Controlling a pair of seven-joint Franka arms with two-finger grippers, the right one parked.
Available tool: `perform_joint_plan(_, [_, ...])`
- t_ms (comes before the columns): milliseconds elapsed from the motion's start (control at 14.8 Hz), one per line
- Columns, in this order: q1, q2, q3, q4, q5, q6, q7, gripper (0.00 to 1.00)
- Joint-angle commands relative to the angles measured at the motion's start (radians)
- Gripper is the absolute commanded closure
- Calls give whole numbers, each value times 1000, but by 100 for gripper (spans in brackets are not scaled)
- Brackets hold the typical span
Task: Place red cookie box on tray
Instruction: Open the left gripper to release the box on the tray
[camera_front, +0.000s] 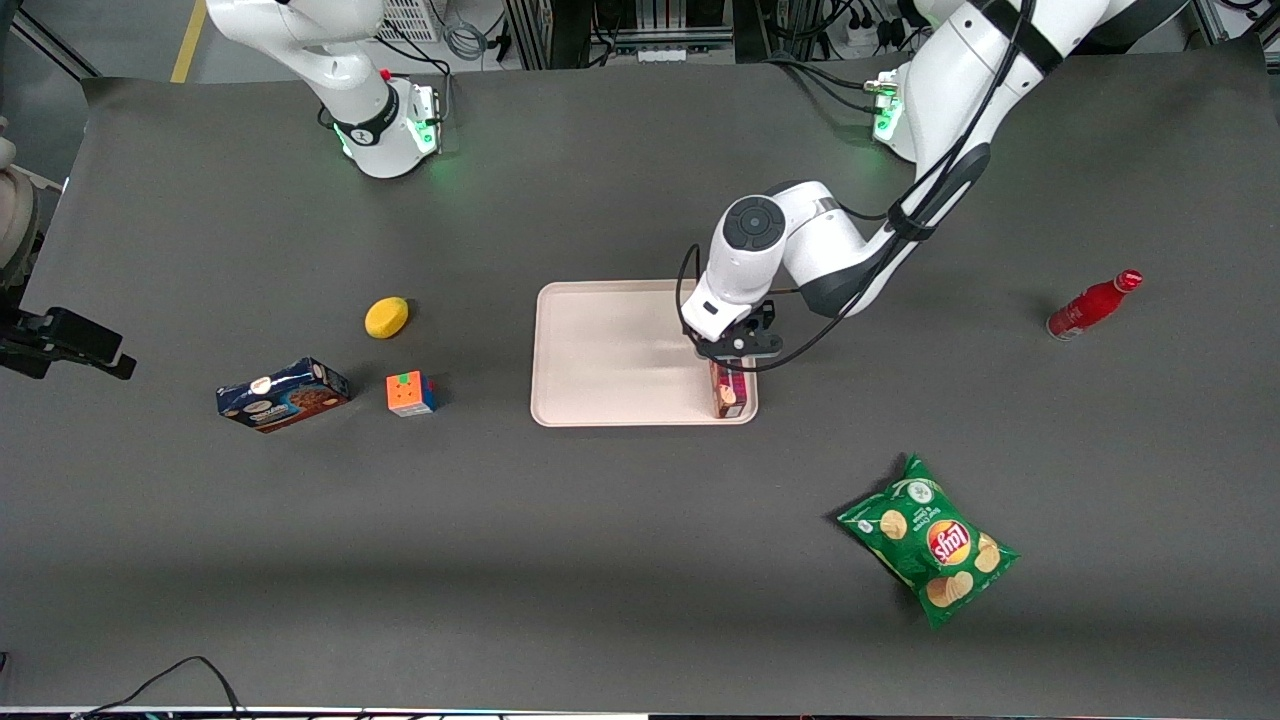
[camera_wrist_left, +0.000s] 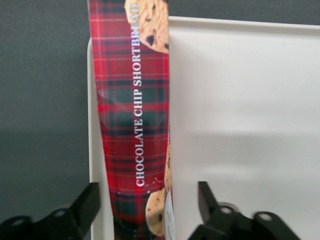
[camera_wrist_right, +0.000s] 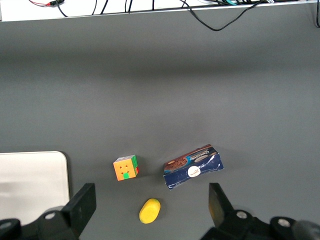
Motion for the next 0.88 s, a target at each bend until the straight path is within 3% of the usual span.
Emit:
perform_joint_plan(0, [-16, 9, 8, 24, 22, -7, -30, 0])
perform_joint_plan(337, [-5, -40, 5, 56, 21, -44, -15, 0])
perform_joint_plan(539, [-3, -134, -7, 152, -1, -258, 78, 0])
perform_joint_plan(607, [0, -158, -13, 195, -28, -343, 148, 0])
perform_joint_plan(809, [3, -247, 23, 355, -201, -564, 360, 0])
